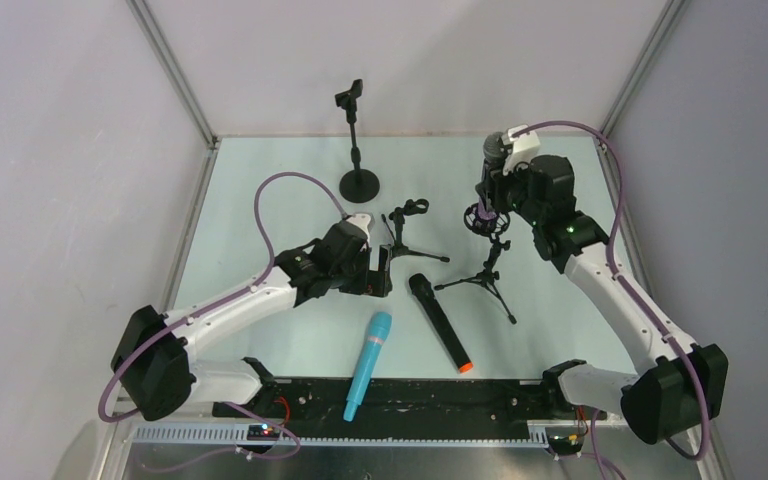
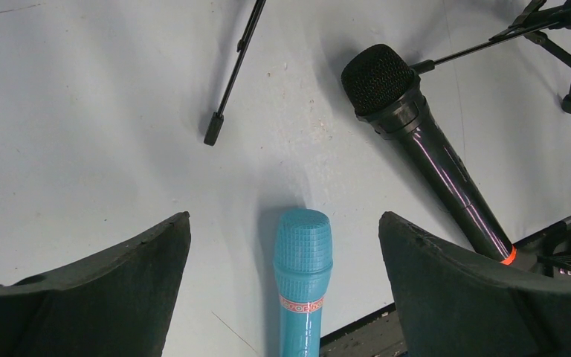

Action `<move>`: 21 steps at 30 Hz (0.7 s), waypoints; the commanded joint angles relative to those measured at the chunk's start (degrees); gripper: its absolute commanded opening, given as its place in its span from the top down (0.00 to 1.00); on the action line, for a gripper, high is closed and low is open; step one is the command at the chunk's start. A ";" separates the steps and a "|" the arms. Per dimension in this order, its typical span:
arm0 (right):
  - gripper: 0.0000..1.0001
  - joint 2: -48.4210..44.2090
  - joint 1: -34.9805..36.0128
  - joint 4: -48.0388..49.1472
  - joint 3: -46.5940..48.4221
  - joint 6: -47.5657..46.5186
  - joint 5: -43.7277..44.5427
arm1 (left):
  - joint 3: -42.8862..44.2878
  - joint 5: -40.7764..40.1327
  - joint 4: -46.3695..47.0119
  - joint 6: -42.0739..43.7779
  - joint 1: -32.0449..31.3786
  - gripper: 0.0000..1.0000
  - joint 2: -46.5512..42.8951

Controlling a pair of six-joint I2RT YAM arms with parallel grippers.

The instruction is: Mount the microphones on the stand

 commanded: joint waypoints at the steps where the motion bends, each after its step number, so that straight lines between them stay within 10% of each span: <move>1: 1.00 0.87 0.18 2.44 3.24 -0.94 0.78 | 1.68 -0.32 0.49 -0.61 -0.44 0.00 -0.26; 21: 1.00 -0.48 0.09 8.66 -6.35 2.92 3.80 | 1.66 -0.99 0.48 -0.42 -0.55 0.00 0.08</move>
